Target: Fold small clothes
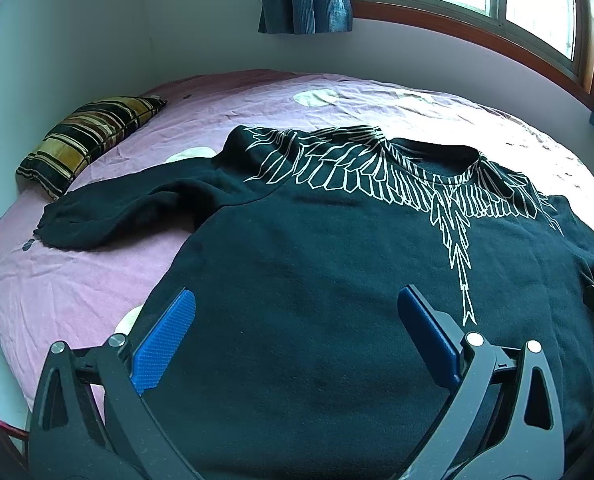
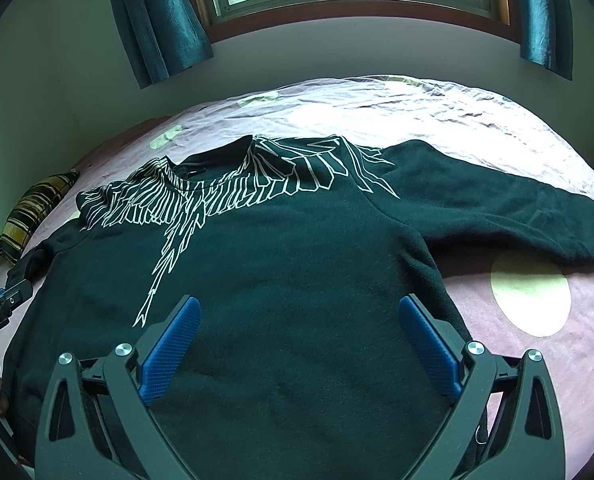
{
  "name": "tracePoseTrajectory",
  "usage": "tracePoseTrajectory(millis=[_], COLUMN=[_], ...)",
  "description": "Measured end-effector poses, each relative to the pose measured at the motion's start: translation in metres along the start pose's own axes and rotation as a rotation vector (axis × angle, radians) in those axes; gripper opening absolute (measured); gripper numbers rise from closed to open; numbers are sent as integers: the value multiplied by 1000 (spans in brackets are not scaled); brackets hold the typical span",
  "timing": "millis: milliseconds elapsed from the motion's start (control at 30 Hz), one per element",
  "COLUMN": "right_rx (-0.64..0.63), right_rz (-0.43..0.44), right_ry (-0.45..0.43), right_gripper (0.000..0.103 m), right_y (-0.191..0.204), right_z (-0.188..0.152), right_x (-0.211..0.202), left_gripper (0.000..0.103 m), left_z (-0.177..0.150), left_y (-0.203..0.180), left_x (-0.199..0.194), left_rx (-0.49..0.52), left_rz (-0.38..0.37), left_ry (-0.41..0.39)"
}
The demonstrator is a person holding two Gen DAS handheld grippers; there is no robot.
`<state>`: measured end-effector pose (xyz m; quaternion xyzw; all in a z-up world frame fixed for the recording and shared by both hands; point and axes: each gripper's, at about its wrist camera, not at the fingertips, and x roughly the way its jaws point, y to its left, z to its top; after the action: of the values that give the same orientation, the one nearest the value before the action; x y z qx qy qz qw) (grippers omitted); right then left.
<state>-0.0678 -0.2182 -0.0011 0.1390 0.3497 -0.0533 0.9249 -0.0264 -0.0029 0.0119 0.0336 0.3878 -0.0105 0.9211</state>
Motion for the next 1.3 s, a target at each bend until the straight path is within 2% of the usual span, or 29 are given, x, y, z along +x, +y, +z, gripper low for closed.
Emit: tracePoseTrajectory(millis=[267,400,467,600,733,800,900,1033,1300], right_rx=[36,126,210,441,752,878,1033,1111,1157], right_rz=[23,69,91,80,28,23,35,28,5], right_ry=[18,10,-6,-80,-221,-237,-251,-251,-282], right_gripper=[99,99,99,99,98,98,98,97,95], right_y=[-8,-40,-73,-174,-302,-353,-408,-437,-467], right_z=[1,10,15,18,-2,-14,-30,-35,-11], right_x=[1,-6,-12,-32,-58,-59,-53,-40,-28], left_gripper=[101,101,101,101,101,101,101,101,101], left_z=[-1,-2,-2,-4,-5,-5,-5,-6,-7], left_y=[-4,-3,-2,0,4,5,7,8,6], left_x=[-1,-2,-2,3,11,14,21,29,31], left_rx=[6,6,4,16,14,12,0,-20,-23], left_rz=[-6,-6,-3,6,21,31,48,61,66], left_ry=[1,-4,-9,5,22,25,42,72,84])
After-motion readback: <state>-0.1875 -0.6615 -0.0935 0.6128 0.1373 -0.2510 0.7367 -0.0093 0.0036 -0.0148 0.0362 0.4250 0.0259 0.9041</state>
